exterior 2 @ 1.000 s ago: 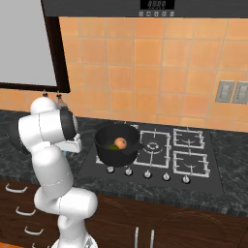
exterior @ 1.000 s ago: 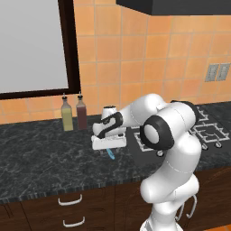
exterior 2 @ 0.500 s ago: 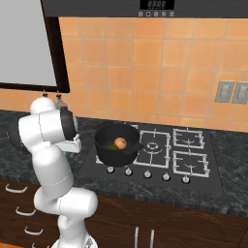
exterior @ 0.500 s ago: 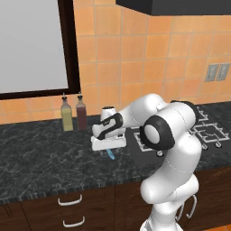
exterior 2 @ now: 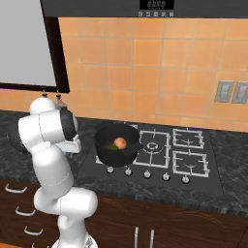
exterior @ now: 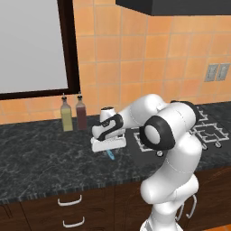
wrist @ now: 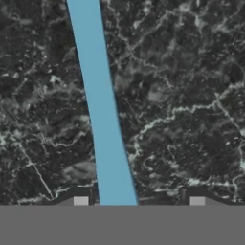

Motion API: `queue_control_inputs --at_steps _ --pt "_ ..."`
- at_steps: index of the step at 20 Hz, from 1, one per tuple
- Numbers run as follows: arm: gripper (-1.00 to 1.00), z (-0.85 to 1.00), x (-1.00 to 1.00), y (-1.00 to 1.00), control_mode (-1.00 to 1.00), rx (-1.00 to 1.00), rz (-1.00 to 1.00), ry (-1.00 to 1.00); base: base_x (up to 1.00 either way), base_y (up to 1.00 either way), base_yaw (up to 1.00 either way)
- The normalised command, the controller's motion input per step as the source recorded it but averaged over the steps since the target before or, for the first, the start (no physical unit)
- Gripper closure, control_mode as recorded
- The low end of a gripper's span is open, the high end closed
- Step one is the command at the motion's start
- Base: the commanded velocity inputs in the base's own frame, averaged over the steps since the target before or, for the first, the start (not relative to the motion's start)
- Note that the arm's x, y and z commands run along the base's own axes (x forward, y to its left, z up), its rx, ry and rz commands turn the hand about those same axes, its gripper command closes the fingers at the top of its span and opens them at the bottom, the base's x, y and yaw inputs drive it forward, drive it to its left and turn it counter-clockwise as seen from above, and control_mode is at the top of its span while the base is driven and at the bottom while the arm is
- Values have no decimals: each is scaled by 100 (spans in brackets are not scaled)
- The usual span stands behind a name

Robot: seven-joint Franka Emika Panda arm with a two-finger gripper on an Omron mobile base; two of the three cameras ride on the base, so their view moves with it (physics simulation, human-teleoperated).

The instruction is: Put the lime and onion in the pot. Retrieve the spatula and lightly stir the vegetables in the pot.

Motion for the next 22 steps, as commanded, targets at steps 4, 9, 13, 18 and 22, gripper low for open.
queue_control_inputs --at_steps 4,9,13,18,22 --pt "100 -49 -53 0 -100 0 0 0 0 0 0" --pt "100 -32 -26 0 -100 0 0 0 0 0 0" --pt "100 -3 -8 0 -100 0 0 0 0 0 0" --pt "100 0 -12 0 -100 0 0 0 0 0 0" --pt "100 0 -1 0 -100 0 0 0 0 0 0"
